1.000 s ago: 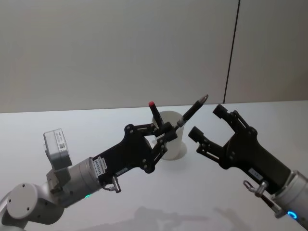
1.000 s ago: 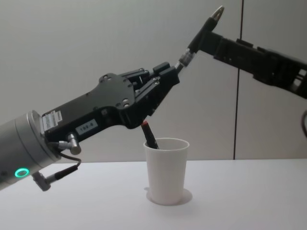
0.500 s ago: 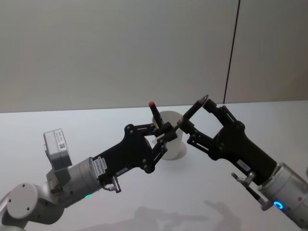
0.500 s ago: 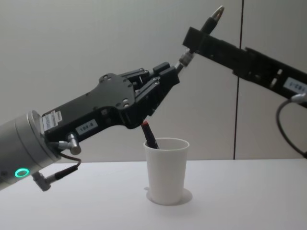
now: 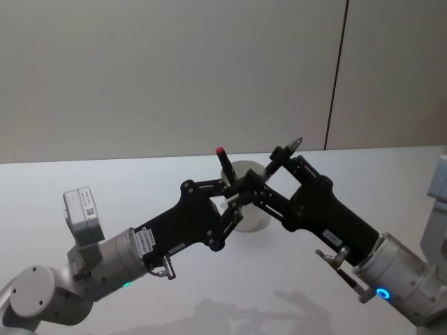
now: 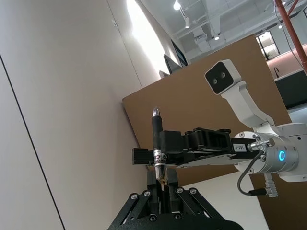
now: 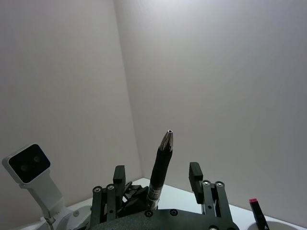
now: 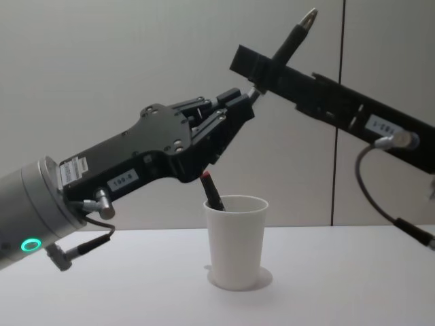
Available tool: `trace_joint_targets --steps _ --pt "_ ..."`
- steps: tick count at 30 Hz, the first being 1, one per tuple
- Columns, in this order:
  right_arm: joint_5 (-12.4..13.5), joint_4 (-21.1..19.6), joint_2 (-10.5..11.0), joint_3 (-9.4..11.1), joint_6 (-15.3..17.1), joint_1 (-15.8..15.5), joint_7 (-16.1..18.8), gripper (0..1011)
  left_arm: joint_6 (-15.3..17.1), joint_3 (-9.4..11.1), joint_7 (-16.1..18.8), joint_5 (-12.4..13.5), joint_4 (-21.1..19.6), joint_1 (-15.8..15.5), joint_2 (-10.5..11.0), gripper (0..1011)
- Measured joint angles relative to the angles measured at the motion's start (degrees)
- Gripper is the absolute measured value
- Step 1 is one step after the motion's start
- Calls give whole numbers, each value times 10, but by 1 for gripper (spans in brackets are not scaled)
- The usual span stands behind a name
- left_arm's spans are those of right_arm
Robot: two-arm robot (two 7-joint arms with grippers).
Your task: Place the pen into the pen holder.
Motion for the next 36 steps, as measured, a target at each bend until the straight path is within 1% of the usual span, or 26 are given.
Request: trace_joint_targets --steps 7,8,12,13,15,16,17,18,20,21,22,24,36 --pt "-1 7 -7 -4 1 6 2 660 0 0 0 0 0 0 0 135" --pt "-1 8 -8 -5 1 7 2 599 0 0 0 0 0 0 0 135" --pt "-2 9 -10 -7 0 8 1 476 0 0 0 0 0 0 0 135" --pt "-2 9 -10 -7 0 8 1 458 0 0 0 0 0 0 0 135" --pt "-3 9 -10 -8 -1 8 0 371 0 0 0 0 0 0 0 135" --pt "-3 9 -10 -8 -1 8 -1 371 0 0 0 0 0 0 0 135" --pt "-3 8 -10 -8 -2 8 -2 312 0 0 0 0 0 0 0 135" --pt "-3 7 -10 -8 -2 7 -2 312 0 0 0 0 0 0 0 135" --pt "-3 5 -9 -9 -4 6 -5 231 0 0 0 0 0 0 0 135" --pt "-3 5 -9 -9 -4 6 -5 217 0 0 0 0 0 0 0 135" --pt "-3 4 -8 -9 -5 4 -6 175 0 0 0 0 0 0 0 135" --pt "-3 1 -7 -9 -6 2 -8 134 0 0 0 0 0 0 0 135" --pt "0 -8 0 -10 -13 -6 -17 134 0 0 0 0 0 0 0 133"
